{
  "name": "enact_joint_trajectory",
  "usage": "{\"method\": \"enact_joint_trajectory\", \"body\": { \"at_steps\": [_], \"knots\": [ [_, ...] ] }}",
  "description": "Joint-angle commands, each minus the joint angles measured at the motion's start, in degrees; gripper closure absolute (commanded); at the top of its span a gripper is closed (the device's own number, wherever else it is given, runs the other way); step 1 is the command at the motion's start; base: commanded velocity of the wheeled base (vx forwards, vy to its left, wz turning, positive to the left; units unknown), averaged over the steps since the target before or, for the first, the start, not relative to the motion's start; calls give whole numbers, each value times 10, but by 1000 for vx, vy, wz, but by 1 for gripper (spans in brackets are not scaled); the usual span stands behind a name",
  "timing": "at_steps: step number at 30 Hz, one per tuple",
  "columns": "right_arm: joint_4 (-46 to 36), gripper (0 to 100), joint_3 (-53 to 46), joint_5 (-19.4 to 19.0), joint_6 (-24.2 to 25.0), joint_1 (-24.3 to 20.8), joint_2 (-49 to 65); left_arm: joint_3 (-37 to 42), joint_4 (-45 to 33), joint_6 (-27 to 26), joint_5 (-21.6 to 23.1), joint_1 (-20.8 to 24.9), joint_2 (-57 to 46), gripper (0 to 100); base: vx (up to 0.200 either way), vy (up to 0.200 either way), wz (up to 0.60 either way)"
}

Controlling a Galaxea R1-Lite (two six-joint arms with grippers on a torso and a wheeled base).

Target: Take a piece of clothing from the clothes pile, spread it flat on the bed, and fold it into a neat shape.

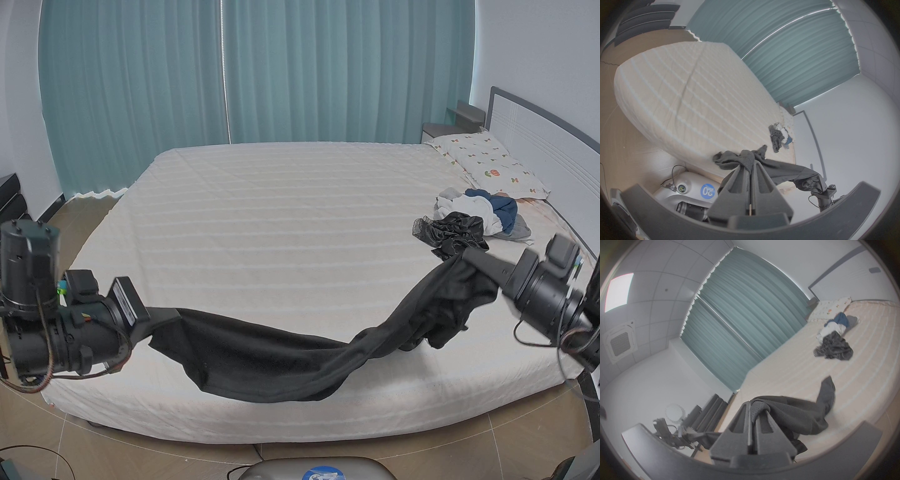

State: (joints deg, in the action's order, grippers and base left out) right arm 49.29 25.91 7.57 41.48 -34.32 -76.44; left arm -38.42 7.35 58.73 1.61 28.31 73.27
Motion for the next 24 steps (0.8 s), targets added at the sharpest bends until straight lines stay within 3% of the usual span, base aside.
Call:
{"method": "enact_joint_trajectory", "body": {
  "at_steps": [1,2,4,11,14,19,23,24],
  "knots": [
    [-185,100,214,12,-11,-6,158,-114,-81,0,-3,-24,-93,100,0,0,0],
    [-251,100,305,14,-10,-1,149,-155,-91,-1,-8,-46,-88,100,0,0,0],
    [-276,100,359,13,-10,3,128,-185,-103,-1,-8,-65,-85,100,0,0,0],
    [-294,100,550,14,-8,79,-42,-270,-127,29,-7,-107,24,100,0,0,0],
    [-291,100,581,19,-8,103,-118,-293,-126,51,-4,-118,79,100,0,0,0],
    [-273,100,606,24,-5,112,-228,-334,-124,80,-1,-126,173,100,200,0,0],
    [-234,100,605,22,-4,116,-275,-343,-119,80,2,-126,213,100,200,0,0],
    [-177,100,602,25,-6,116,-329,-357,-95,81,1,-128,257,100,200,0,0]
  ]
}}
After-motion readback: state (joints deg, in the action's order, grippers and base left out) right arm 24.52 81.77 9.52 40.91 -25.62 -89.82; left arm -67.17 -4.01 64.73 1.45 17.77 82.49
